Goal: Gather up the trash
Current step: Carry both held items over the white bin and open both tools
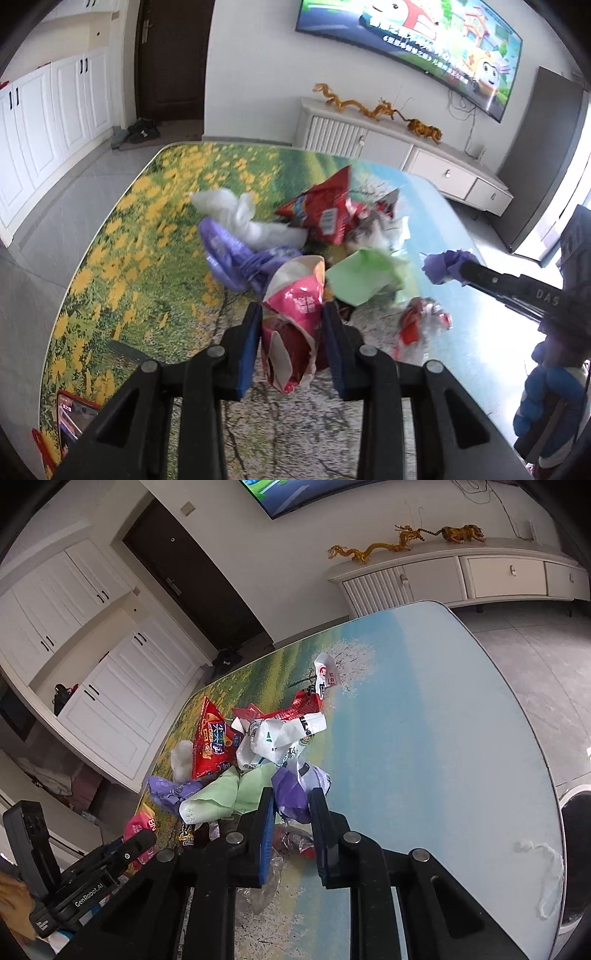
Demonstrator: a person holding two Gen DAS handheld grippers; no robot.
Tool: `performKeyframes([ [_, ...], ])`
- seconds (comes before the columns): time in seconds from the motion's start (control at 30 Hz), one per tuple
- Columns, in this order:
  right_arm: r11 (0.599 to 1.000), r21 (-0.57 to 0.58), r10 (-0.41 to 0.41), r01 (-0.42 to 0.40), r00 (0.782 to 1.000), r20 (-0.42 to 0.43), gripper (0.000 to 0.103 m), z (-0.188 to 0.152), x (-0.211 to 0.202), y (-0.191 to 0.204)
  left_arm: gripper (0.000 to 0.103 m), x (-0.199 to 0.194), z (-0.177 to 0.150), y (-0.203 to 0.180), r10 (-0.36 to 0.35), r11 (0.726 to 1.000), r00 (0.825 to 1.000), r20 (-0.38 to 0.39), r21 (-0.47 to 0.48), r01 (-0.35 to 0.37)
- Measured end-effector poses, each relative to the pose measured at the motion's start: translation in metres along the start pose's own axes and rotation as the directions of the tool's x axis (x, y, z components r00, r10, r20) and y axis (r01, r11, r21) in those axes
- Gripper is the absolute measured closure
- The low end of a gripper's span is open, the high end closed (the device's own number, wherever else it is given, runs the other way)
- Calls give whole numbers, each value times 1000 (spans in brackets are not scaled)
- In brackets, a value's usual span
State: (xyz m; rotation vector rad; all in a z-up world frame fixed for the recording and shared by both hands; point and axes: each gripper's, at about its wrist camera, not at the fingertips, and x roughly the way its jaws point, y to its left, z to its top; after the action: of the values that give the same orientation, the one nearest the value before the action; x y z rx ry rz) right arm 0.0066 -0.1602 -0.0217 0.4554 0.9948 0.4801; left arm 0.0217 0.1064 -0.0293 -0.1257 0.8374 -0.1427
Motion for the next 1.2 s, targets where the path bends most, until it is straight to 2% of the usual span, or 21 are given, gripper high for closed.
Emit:
performKeyframes([
  [0.23,1000,17,4,-6,997,80,86,-1,-38,-18,72,-10,10,-50,-74,993,997,16,93,72],
  [0.4,996,81,-60,49,987,146,86,-7,-79,-55,72,-5,17,-112,-150,969,989,1,198,147],
  [0.5,984,147,-127,100,974,186,86,-14,-105,-87,72,0,16,-160,-199,941,980,-24,275,197],
  [0.6,960,220,-220,172,952,214,86,-24,-131,-124,72,9,12,-214,-256,898,964,-68,353,263],
  [0.77,886,357,-384,297,900,206,86,-49,-165,-189,72,28,-4,-305,-324,811,931,-168,458,364],
  [0.87,838,429,-443,337,879,174,86,-62,-175,-224,72,40,-14,-351,-335,769,917,-219,498,400],
  [0.97,803,471,-477,365,868,140,86,-72,-178,-250,71,56,-23,-389,-340,743,900,-273,508,435],
  [1.07,783,496,-484,376,868,107,86,-78,-174,-270,69,72,-31,-420,-343,727,885,-314,508,462],
  [1.2,757,516,-495,399,867,56,78,-88,-171,-293,69,86,-43,-451,-358,705,854,-377,490,512],
])
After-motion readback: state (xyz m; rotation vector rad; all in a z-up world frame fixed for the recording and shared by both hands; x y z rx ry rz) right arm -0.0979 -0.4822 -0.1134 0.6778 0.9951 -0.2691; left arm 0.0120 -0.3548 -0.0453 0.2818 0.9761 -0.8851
